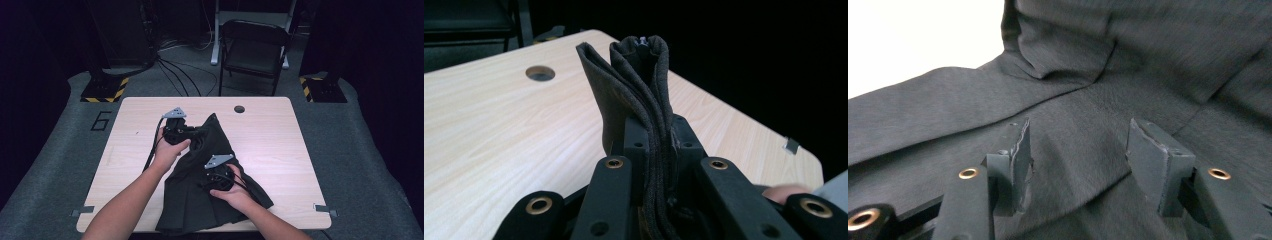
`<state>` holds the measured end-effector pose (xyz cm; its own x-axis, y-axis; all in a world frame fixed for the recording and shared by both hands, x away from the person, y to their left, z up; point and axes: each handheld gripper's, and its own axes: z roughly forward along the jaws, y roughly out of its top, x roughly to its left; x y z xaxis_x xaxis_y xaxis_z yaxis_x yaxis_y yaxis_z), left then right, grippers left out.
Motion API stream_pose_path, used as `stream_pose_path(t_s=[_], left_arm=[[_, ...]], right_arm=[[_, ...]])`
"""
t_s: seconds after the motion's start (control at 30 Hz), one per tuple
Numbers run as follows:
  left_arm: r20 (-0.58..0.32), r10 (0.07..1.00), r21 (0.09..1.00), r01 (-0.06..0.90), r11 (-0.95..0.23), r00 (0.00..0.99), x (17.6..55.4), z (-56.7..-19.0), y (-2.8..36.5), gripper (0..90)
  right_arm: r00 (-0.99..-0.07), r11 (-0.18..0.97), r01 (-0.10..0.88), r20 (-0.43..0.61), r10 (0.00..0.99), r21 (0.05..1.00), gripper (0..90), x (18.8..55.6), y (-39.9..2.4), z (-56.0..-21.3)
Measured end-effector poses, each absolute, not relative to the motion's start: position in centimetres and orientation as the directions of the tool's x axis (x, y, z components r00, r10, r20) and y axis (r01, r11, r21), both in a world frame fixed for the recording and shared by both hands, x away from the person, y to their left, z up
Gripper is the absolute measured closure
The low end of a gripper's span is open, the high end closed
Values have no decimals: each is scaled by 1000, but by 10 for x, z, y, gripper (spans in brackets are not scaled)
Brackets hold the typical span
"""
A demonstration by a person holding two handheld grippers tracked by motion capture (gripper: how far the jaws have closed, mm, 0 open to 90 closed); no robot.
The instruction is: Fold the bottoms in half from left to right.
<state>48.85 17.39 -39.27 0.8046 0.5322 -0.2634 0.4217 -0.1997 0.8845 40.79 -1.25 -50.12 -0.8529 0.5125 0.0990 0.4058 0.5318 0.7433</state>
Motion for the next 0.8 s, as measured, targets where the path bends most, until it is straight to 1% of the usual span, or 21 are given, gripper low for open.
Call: stream_pose_path(t_s=[0.07,0.17,0.2,0.27,0.33,0.47,0.5,0.53,0.63,0.77,0.8], left_arm=[[-271,528,885,424,-192,805,490,-390,173,814],[-266,513,886,416,-203,816,493,-387,170,814],[-273,507,885,420,-202,818,493,-386,169,814],[-278,502,884,422,-199,819,494,-385,167,814],[-283,495,886,421,-194,822,495,-385,165,814],[-291,496,885,427,-185,818,499,-382,165,814],[-289,494,887,423,-184,820,500,-382,166,814],[-296,493,886,428,-178,818,501,-381,166,814],[-288,492,889,420,-181,821,502,-378,164,814],[-279,488,893,410,-186,827,503,-376,165,813],[-279,488,892,411,-187,827,503,-376,165,813]], right_arm=[[-851,541,417,105,514,730,429,408,-8,-504],[-851,554,393,61,522,734,427,411,-3,-507],[-846,555,400,62,529,729,427,412,-2,-508],[-837,548,417,71,542,725,426,413,-1,-508],[-834,543,403,52,549,737,425,417,0,-510],[-818,526,407,42,573,747,433,424,1,-513],[-816,521,397,32,577,756,434,427,0,-513],[-812,525,415,42,582,743,435,430,1,-513],[-795,515,417,25,607,749,437,440,4,-513],[-769,511,414,-11,640,753,447,452,5,-513],[-758,509,434,-5,653,744,449,454,5,-512]])
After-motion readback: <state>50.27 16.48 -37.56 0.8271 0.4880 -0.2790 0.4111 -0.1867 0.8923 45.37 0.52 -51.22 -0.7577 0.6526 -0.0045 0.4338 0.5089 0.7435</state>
